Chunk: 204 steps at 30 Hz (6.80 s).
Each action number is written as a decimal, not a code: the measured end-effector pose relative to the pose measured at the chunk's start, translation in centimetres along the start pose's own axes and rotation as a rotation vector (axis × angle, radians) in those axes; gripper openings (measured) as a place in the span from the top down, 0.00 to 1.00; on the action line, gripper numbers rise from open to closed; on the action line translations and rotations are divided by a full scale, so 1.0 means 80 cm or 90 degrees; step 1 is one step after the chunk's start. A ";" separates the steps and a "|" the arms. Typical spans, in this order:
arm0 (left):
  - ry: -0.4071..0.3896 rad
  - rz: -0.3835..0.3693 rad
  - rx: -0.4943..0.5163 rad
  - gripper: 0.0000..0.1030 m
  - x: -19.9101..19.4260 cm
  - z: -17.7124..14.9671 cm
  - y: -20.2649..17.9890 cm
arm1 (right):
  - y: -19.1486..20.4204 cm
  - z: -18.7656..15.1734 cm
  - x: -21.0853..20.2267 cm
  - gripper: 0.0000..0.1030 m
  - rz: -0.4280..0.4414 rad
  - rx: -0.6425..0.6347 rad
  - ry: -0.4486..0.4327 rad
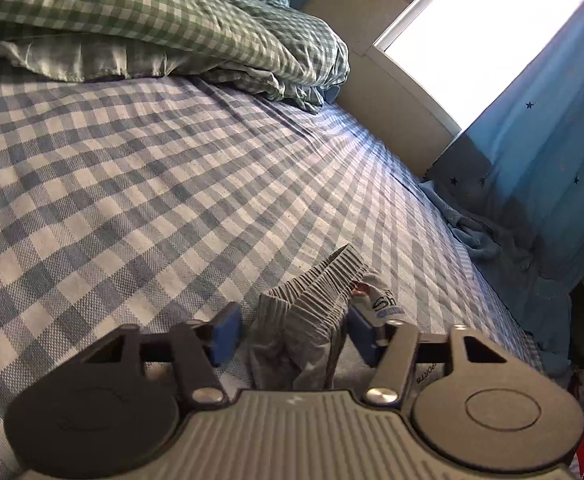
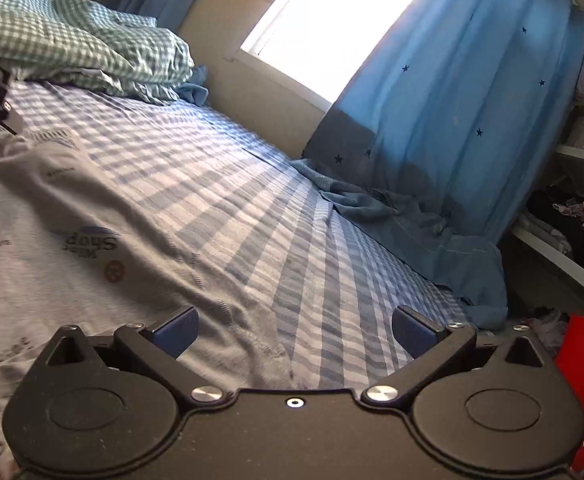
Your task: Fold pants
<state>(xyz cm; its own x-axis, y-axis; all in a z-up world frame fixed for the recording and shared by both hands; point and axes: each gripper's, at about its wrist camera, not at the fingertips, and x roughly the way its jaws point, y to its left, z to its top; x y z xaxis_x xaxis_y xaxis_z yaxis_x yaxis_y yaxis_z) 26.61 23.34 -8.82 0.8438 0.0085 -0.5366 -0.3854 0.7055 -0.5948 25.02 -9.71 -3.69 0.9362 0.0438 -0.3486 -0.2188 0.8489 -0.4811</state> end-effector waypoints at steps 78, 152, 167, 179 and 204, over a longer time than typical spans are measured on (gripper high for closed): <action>0.103 -0.275 0.774 0.90 -0.181 -0.393 -0.325 | -0.291 -0.202 -0.035 0.98 0.312 0.598 0.074; 0.105 -0.028 0.471 0.00 0.051 -0.228 -0.282 | -0.144 -0.173 -0.017 0.01 -0.222 0.084 0.128; 0.111 -0.025 0.475 0.00 0.048 -0.224 -0.286 | -0.149 -0.170 -0.024 0.01 -0.218 0.103 0.120; 0.148 -0.039 0.500 0.00 -0.027 -0.228 -0.237 | -0.132 -0.171 -0.106 0.01 -0.091 0.233 0.142; 0.109 -0.047 0.473 0.00 -0.091 -0.241 -0.175 | -0.139 -0.211 -0.138 0.01 -0.022 0.406 0.173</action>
<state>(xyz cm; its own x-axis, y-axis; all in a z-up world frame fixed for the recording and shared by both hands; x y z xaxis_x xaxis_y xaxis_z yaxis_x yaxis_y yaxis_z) 18.68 -0.25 -8.10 0.7649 -0.1238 -0.6322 0.0732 0.9917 -0.1056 12.48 -28.48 -8.07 0.8198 -0.0514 -0.5704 0.0918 0.9949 0.0424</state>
